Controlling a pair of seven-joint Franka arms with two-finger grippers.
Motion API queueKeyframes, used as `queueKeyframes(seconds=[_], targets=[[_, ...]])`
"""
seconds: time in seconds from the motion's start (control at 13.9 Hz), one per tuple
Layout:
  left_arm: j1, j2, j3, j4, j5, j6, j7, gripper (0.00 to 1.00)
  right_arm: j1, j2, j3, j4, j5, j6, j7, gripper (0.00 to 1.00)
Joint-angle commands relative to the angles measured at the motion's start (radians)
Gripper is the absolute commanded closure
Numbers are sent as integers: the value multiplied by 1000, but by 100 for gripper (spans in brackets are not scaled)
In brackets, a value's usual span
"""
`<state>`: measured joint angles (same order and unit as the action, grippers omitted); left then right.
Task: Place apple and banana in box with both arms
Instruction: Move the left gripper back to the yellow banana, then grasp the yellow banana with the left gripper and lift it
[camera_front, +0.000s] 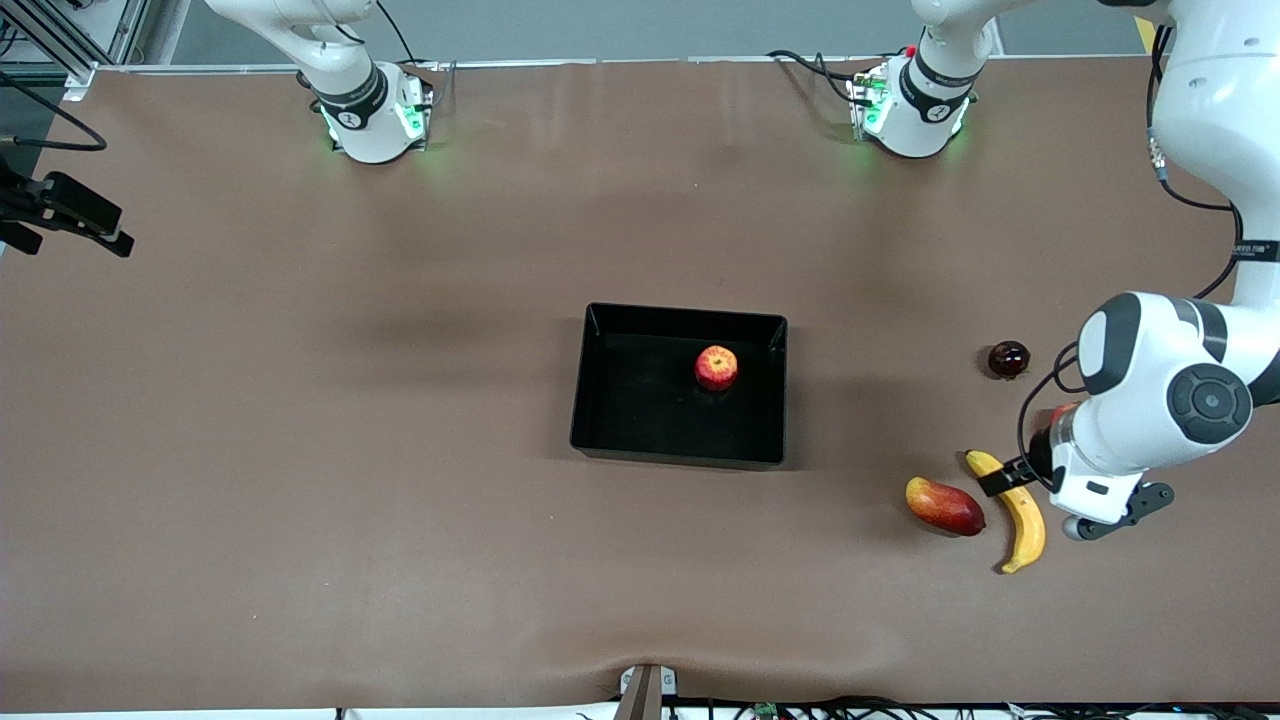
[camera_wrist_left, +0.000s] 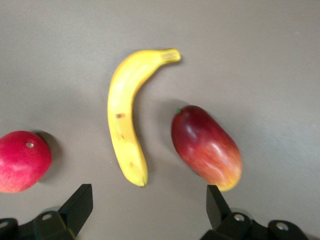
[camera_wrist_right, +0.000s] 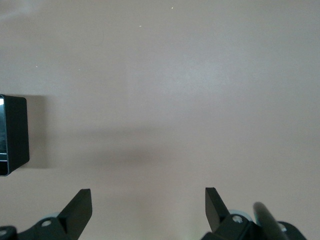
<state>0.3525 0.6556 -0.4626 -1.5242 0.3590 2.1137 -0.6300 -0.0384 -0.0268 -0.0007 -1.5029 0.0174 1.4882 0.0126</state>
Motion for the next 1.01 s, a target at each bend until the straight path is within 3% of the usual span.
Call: queueKeyframes(seconds=[0.0,0.58,0.65,0.72,0.79,0.94], targets=[[-3,22,41,-1,60,41,-10,0,24,-1,1,0,-19,6,1,0],[-3,162,119,16,83,224,-4,0,11,11,-5,0,-28,-8,0,0],[-3,170,137,16,83,242,-2,5,8,11,-4,0,-28,-8,0,0],[-7,182,154,18,81,252,0,14,9,11,-4,0,-28,-8,0,0],[-12,186,156,22,81,252,-2,33,9,11,-4,0,-28,-8,0,0],[-15,182,156,33,83,249,10,93,11,11,-4,1,-28,-5,1,0]])
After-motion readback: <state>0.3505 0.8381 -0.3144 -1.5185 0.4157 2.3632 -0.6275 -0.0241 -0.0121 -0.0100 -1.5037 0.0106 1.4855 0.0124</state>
